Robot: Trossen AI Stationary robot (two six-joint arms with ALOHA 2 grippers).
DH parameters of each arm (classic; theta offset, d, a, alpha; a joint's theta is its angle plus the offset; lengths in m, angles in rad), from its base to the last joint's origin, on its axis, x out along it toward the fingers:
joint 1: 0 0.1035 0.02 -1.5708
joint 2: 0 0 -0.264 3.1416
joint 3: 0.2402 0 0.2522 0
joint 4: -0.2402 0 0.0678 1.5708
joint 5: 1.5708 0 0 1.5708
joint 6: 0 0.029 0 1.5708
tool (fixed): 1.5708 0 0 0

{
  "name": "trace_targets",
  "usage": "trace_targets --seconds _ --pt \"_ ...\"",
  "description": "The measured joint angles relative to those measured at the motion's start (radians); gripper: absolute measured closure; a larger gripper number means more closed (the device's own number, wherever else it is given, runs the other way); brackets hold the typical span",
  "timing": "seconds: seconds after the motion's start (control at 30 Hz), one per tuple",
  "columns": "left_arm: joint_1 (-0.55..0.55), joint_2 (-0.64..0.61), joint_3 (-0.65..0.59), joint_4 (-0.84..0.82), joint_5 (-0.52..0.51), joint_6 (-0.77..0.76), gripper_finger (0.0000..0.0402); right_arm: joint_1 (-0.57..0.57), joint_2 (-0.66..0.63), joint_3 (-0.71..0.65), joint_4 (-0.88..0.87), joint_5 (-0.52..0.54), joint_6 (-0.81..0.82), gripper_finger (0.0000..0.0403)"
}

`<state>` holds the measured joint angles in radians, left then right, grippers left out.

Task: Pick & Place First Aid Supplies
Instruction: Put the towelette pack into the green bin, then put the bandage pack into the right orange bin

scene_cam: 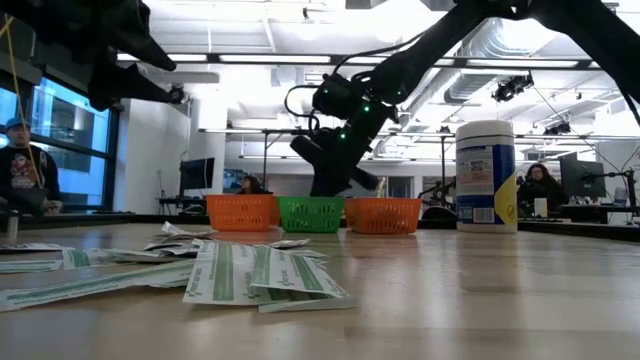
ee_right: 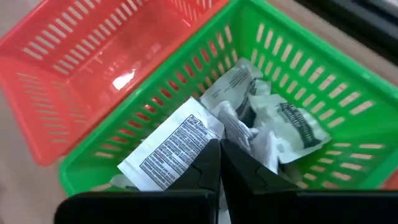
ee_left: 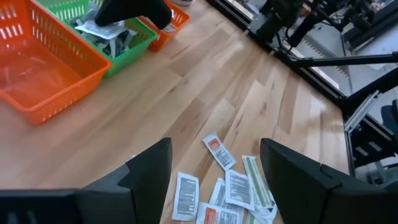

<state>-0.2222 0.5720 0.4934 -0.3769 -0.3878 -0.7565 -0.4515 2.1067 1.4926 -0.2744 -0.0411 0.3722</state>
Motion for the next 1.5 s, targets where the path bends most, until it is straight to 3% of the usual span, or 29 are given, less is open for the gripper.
trace_targets --seconds 0.13,0.27,0.43,0.57,0.93,1.23,1.5 --pt "0.000 0.000 0.000 0.000 0.010 0.002 0.0161 0.000 0.000 -0.001 0.000 -0.027 0.022 0.0374" --pt "0.000 0.000 0.000 0.000 0.023 0.007 0.0161 0.000 -0.026 -0.002 -0.010 -0.030 0.024 0.0322" --pt "0.000 0.000 0.000 -0.004 0.034 0.015 0.0161 -0.001 -0.098 -0.002 -0.033 0.011 0.020 0.0254" --pt "0.000 0.000 0.000 -0.021 0.043 0.019 0.0161 0.002 -0.179 -0.002 -0.044 0.008 -0.008 0.0224" --pt "0.000 0.000 0.001 -0.048 0.076 0.023 0.0161 0.157 -0.352 -0.002 -0.166 -0.016 -0.046 0.0234" --pt "0.000 0.000 0.002 -0.047 0.132 0.046 0.0161 0.354 -0.366 -0.002 -0.229 0.037 -0.024 0.0235" --pt "0.000 0.000 0.002 -0.076 0.179 0.053 0.0161 0.520 -0.355 -0.002 -0.305 0.057 -0.377 0.0235"
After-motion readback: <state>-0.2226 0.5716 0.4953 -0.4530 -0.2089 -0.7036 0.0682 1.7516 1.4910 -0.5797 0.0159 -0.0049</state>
